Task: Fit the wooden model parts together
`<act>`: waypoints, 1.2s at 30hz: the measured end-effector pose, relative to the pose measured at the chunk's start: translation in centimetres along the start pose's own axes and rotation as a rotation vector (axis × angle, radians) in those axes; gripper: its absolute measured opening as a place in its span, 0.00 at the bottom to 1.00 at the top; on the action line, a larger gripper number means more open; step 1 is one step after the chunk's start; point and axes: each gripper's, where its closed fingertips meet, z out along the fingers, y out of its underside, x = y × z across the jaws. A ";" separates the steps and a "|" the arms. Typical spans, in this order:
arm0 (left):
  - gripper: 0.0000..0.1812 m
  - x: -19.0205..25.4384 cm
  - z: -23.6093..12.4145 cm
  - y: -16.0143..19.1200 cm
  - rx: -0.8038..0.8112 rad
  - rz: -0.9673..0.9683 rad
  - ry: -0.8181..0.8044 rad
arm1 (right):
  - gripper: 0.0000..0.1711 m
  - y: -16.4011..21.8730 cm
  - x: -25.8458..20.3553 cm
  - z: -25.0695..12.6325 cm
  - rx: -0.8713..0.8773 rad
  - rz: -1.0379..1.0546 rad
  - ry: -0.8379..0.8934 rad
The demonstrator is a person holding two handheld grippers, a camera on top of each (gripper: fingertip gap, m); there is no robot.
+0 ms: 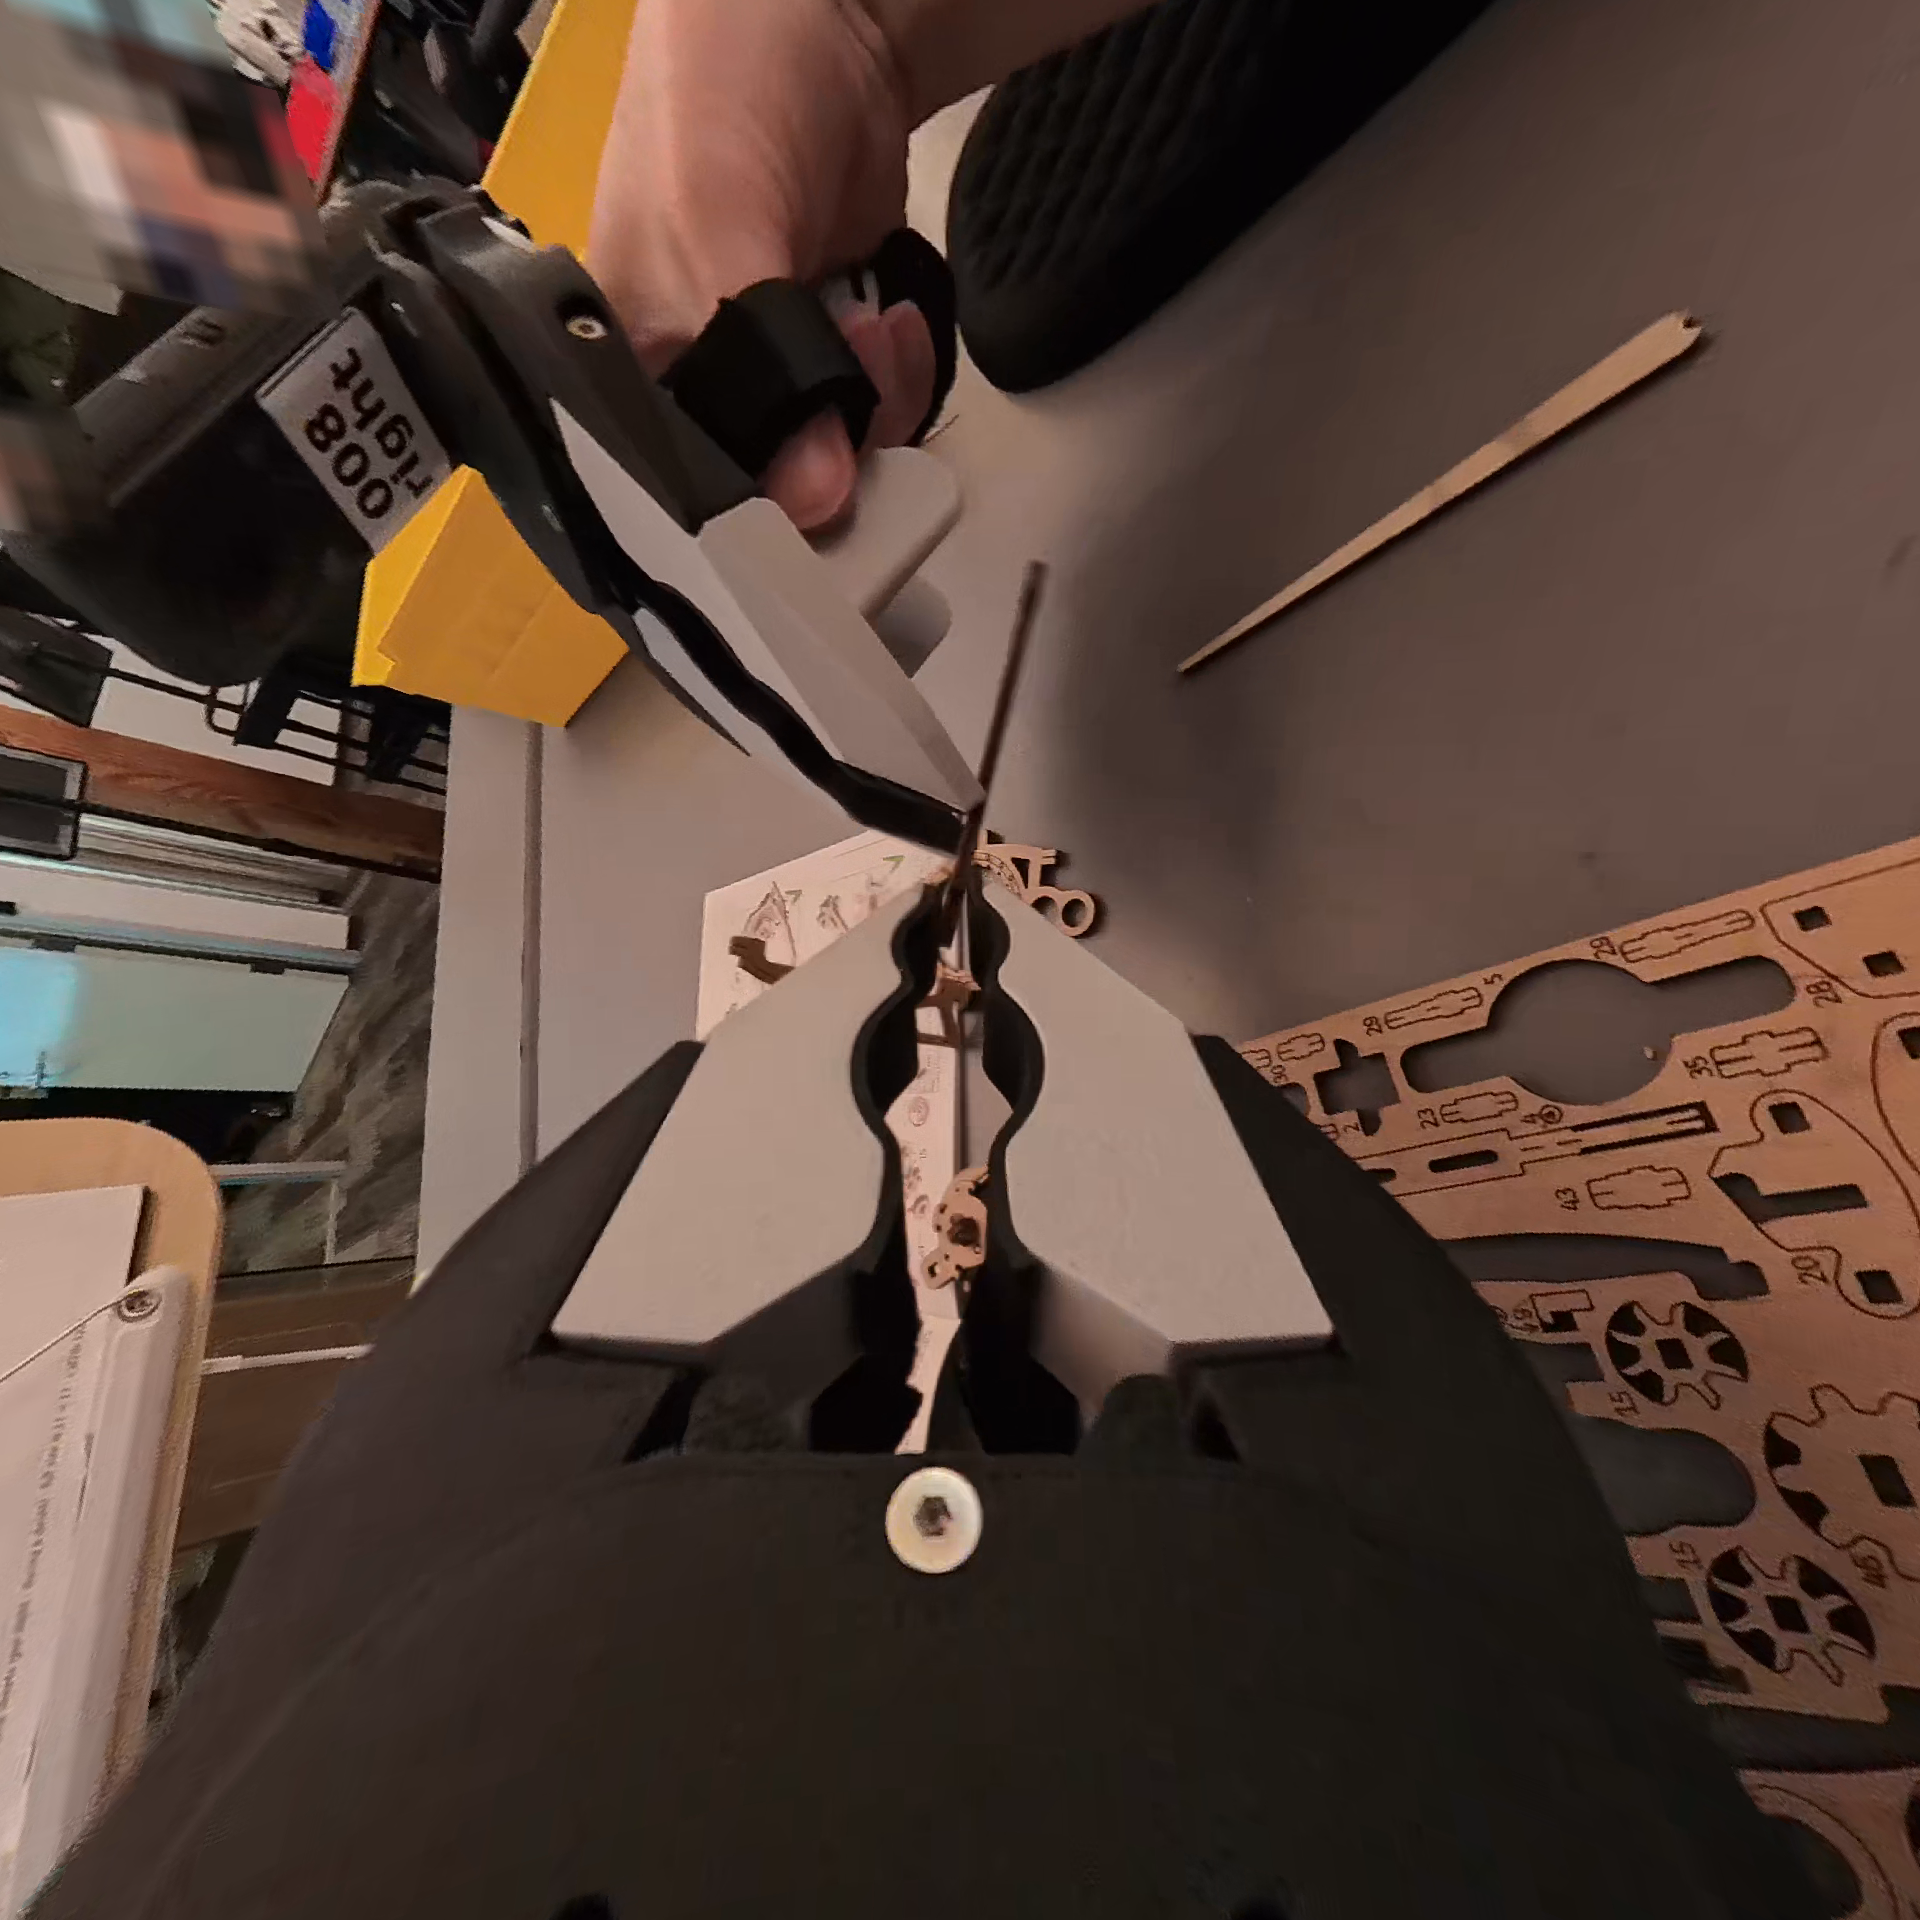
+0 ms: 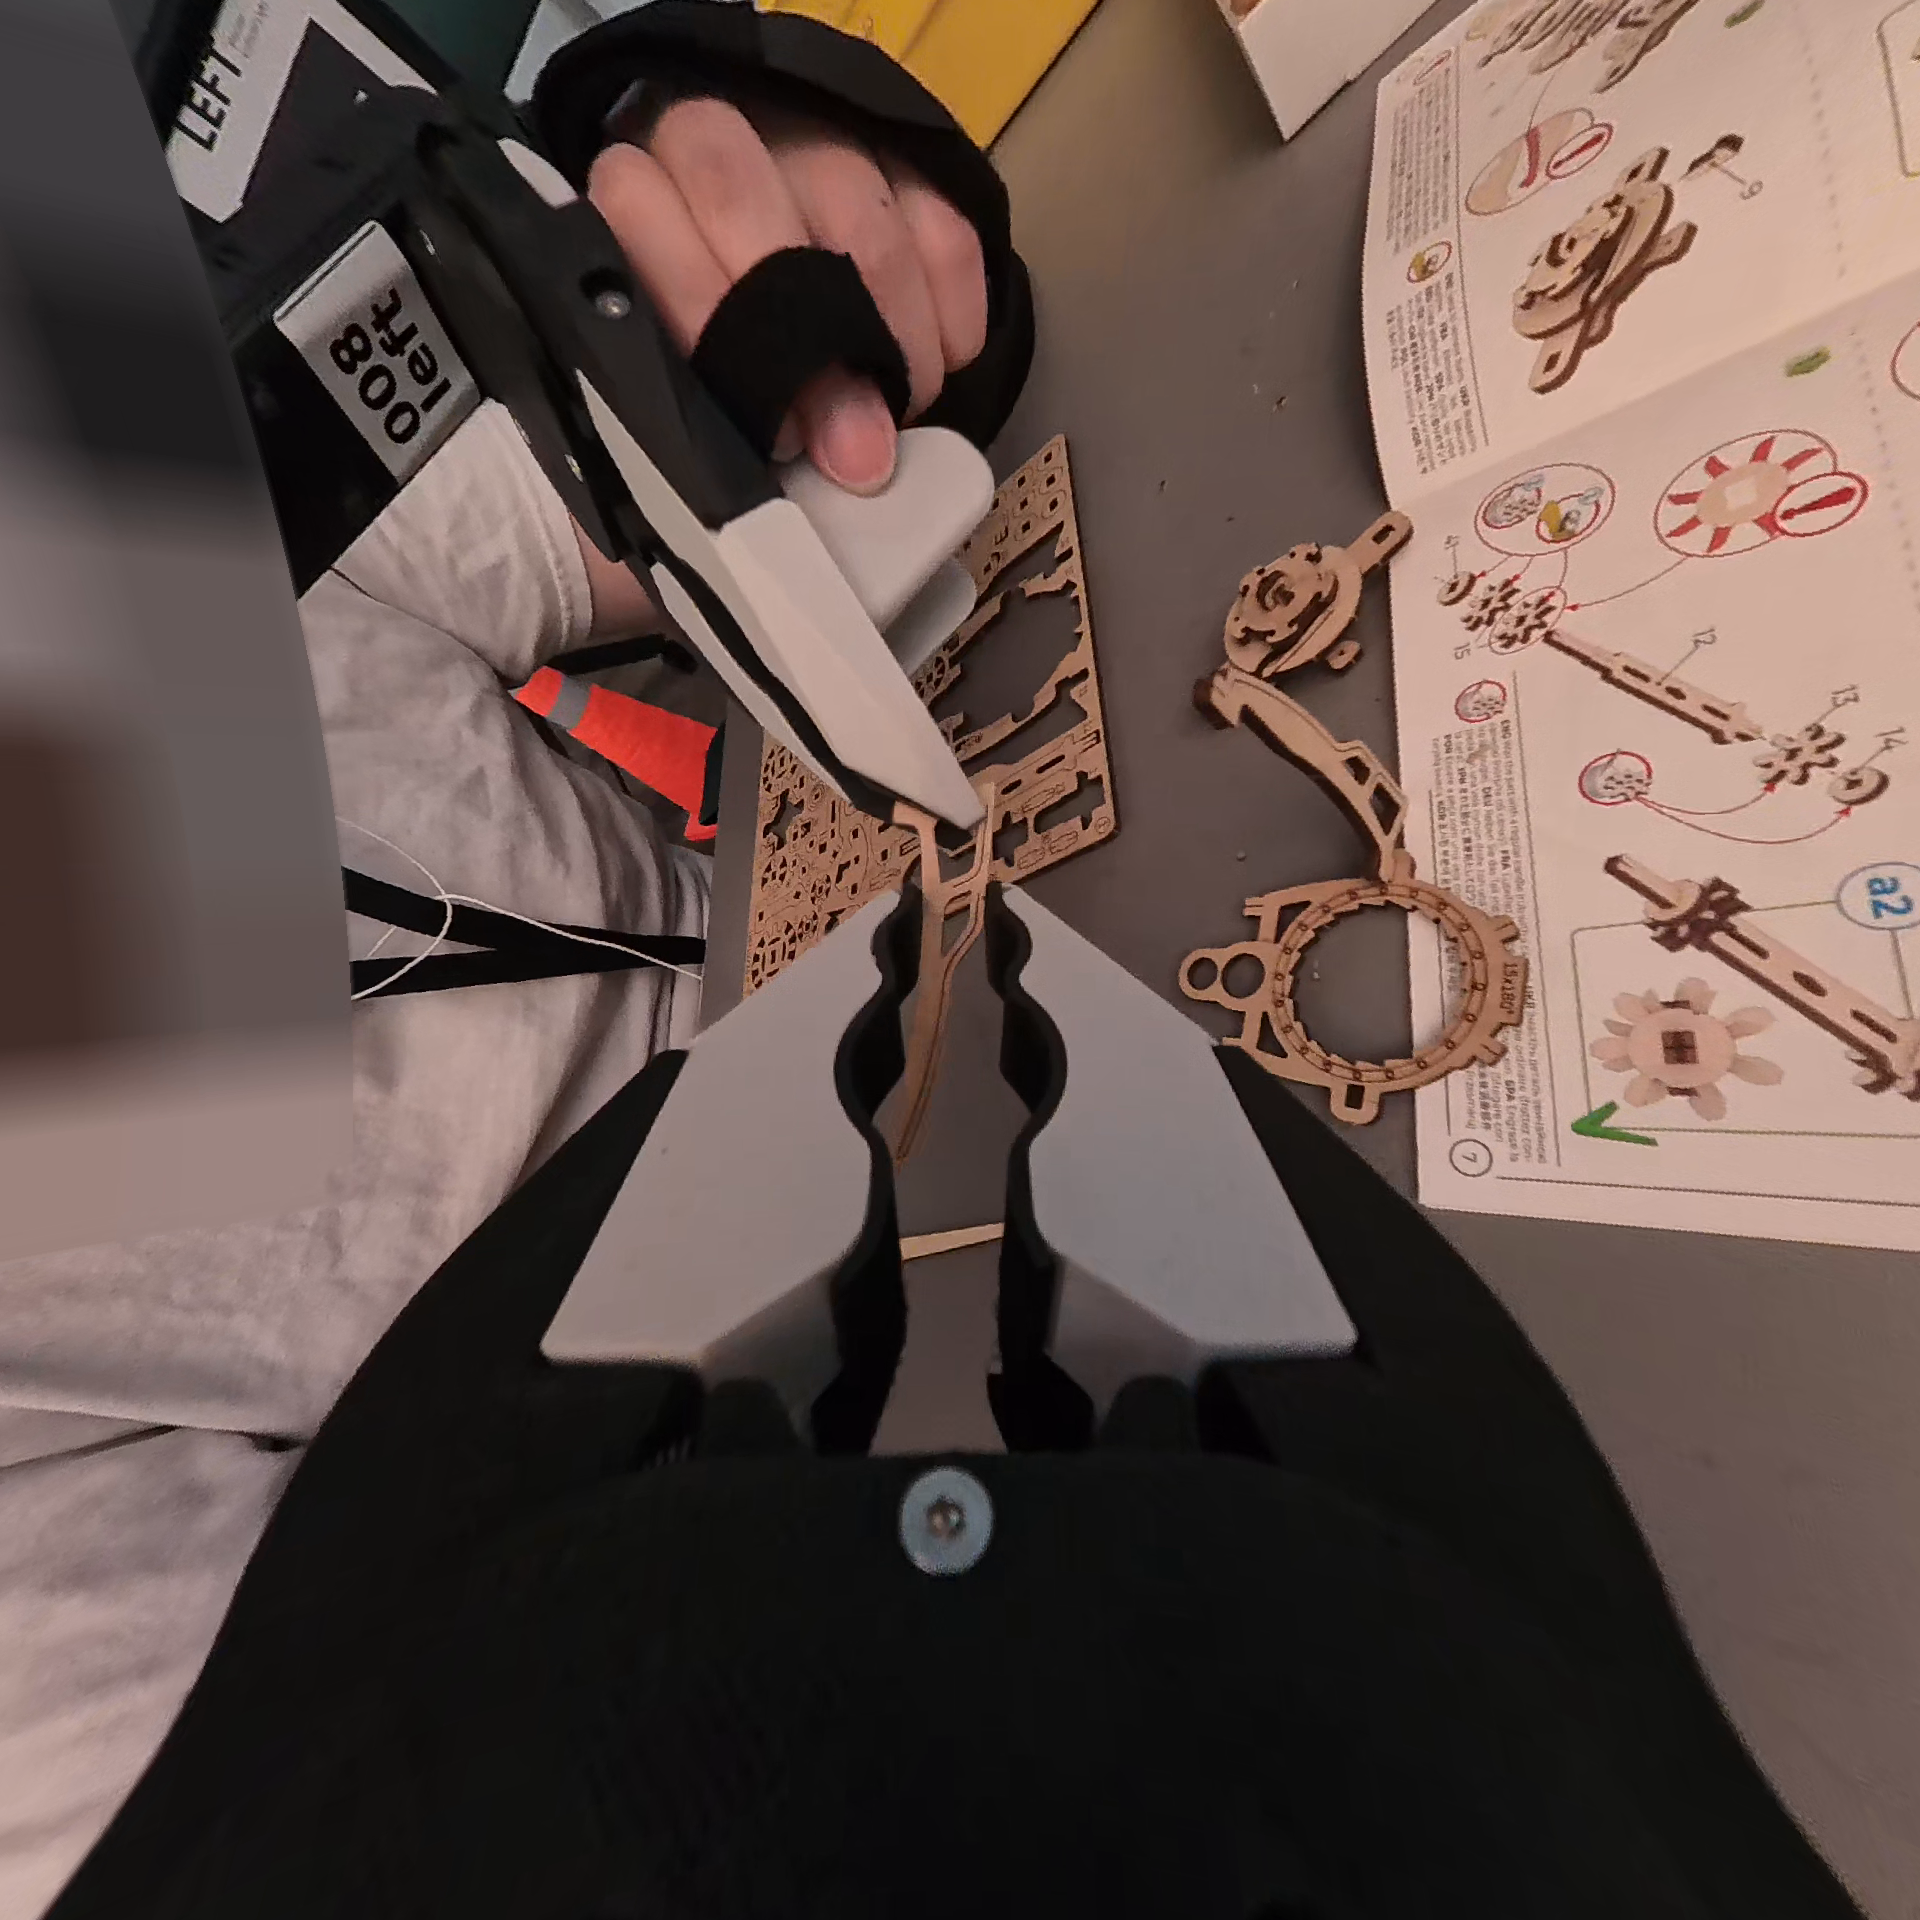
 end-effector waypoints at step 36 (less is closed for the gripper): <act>0.00 -8.0 -4.5 -3.7 0.586 -0.993 0.061 | 0.00 -8.7 -5.4 -5.4 0.670 -0.548 0.008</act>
